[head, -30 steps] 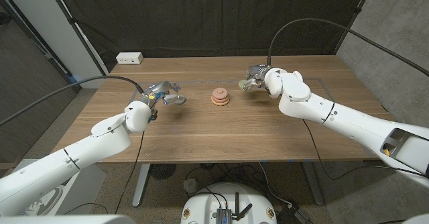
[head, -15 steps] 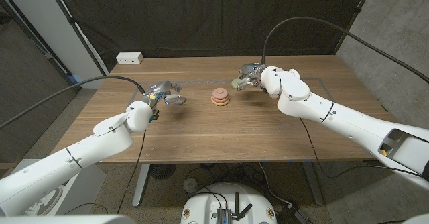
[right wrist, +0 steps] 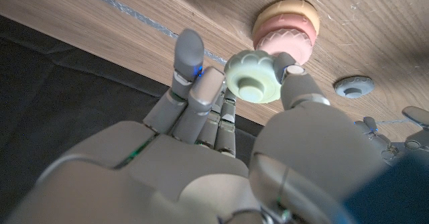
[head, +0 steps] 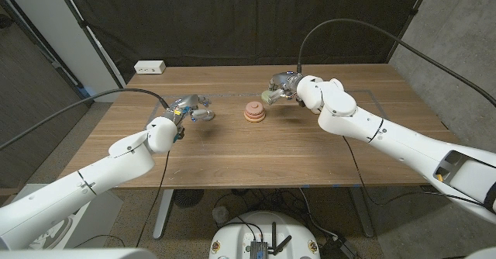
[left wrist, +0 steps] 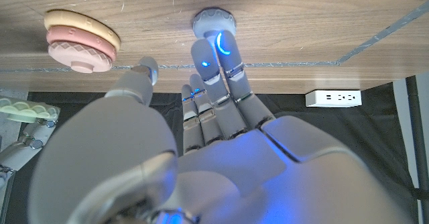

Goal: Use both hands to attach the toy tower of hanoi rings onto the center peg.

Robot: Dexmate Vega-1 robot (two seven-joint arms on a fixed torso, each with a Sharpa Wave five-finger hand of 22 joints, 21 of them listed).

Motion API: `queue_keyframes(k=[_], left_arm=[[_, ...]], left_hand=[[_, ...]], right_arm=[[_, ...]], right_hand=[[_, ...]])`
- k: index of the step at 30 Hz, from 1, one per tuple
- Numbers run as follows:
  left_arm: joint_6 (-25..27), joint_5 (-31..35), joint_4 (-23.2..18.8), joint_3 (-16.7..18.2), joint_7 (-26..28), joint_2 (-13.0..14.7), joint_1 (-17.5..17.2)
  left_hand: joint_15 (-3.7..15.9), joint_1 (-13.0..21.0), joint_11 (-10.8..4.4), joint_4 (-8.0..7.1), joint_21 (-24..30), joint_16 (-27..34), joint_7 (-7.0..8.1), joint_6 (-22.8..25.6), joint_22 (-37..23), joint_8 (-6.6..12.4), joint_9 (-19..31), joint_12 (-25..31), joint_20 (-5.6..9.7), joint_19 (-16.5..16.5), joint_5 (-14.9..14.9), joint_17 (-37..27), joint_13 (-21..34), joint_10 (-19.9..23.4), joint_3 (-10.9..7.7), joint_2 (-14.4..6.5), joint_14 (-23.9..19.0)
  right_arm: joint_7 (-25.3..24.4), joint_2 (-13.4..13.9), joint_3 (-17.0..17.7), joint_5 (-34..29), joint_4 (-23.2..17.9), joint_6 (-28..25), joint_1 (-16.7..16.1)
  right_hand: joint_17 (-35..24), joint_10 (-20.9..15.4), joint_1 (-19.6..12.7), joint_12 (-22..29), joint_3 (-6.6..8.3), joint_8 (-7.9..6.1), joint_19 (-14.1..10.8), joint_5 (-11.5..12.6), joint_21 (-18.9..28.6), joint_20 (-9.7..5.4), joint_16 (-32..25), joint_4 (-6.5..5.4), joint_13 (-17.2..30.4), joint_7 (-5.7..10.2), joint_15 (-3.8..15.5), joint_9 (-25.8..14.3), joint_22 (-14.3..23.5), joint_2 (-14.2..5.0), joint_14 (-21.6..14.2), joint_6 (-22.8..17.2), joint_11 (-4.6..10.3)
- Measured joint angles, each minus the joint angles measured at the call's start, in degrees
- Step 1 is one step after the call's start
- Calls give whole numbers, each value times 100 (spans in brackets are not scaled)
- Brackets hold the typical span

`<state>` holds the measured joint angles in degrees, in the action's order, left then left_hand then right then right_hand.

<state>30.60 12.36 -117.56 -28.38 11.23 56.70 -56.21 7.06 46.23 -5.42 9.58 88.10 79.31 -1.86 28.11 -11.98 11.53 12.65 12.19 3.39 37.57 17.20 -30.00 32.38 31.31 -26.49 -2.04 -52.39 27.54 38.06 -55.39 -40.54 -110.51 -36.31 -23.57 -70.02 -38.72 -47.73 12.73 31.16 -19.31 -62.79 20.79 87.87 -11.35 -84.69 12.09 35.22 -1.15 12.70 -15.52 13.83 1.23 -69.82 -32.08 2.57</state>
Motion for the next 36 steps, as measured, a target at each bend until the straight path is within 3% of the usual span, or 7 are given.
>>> queue_keyframes(k=[14,36], left_arm=[[44,20,-48,-1,33,31,-56],[41,15,-139,97,131,100,-207]], left_hand=[[0,0,0,-1,0,0,1,1,0,0,0,0,0,0,0,0,0,0,-1,0,0],[0,0,0,-1,0,23,2,2,-1,0,0,0,0,0,0,-1,17,0,-32,0,0]], right_arm=[[183,-167,-30,-213,62,84,32],[378,-660,-276,-417,586,117,300]], right_hand=[[-1,-31,0,-33,0,5,-21,-22,-42,-21,-29,0,-1,0,0,-3,0,0,0,0,-31],[-1,-31,0,-60,-1,12,-20,-62,-42,-20,-44,-1,24,-10,-21,-4,1,0,21,-9,-30]])
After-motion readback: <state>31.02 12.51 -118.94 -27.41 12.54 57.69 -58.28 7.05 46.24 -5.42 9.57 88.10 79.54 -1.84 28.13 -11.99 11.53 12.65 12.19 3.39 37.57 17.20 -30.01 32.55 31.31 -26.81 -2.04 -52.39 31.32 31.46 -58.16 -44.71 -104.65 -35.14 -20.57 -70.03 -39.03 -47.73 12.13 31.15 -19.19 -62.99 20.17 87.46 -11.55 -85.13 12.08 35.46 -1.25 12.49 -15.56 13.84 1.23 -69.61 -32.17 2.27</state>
